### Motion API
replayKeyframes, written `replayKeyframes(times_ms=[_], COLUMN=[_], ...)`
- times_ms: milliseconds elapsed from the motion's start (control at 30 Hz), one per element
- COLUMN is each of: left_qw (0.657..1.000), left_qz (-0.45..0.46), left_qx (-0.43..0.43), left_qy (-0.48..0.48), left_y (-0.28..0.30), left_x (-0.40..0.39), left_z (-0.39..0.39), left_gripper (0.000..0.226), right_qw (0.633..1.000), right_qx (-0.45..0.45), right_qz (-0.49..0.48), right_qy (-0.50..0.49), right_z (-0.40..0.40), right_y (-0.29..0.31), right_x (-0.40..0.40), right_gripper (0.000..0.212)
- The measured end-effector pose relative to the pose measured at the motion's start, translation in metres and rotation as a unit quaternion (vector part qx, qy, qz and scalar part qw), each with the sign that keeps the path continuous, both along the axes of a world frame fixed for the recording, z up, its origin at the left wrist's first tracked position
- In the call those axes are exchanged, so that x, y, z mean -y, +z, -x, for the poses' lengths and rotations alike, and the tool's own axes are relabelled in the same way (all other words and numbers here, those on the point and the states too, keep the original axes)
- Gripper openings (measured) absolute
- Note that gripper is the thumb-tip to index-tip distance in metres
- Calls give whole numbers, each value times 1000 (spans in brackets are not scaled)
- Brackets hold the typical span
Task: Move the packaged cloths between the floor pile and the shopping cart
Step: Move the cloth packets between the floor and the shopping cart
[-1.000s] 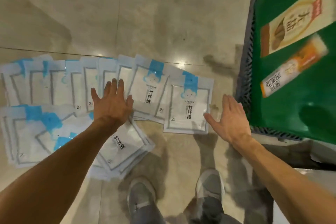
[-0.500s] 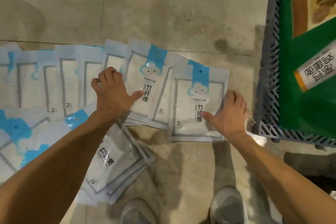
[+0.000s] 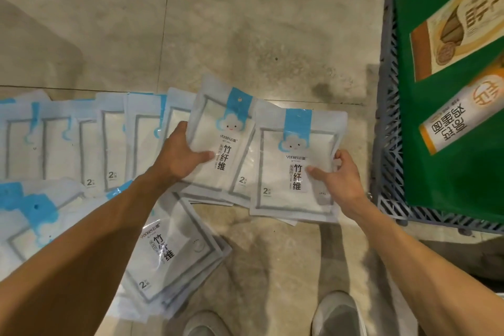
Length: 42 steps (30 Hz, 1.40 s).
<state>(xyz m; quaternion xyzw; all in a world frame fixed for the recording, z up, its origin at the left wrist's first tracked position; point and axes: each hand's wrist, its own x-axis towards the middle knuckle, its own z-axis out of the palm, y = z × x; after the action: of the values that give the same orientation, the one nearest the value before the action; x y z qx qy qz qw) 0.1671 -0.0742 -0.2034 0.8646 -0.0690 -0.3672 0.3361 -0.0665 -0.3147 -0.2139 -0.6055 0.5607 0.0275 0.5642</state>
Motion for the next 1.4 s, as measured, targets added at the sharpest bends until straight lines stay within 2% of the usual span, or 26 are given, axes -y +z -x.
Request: replayKeyframes(times_ms=[133,333,533,633,867,1000,1100,1400], left_qw=[996,985,975,969,947,937,934,908], left_qz=[62,91,121,148,208,224,228,275], left_qx=[-30,-13,-13,-15,-40,-43,-45,26], left_qy=[64,149,186,197,240,265,270,314], left_y=[18,76,168,223,381,490,576,821], left_x=[-9,-31,-48,-53,-70,-94,-122,-216], left_z=[-3,-16,-16,-14,-17,-16,-16,-1], left_gripper=[33,23,16,20,26,26,37,38], right_qw=[997,994,993,993,990,989,987,966], right_qx=[56,85,105,109,137,126,127,196], right_qz=[-39,-45,-31,-21,-36,-73,-89,-77], right_qy=[-20,-43,-45,-30,6,25,29,152], right_z=[1,-10,-33,-44,-70,-83,-96,-145], right_y=[27,88,182,243,417,525,608,847], right_x=[9,15,12,13,13,0,-19,-104], right_gripper=[33,17,16,18,19,20,23,20])
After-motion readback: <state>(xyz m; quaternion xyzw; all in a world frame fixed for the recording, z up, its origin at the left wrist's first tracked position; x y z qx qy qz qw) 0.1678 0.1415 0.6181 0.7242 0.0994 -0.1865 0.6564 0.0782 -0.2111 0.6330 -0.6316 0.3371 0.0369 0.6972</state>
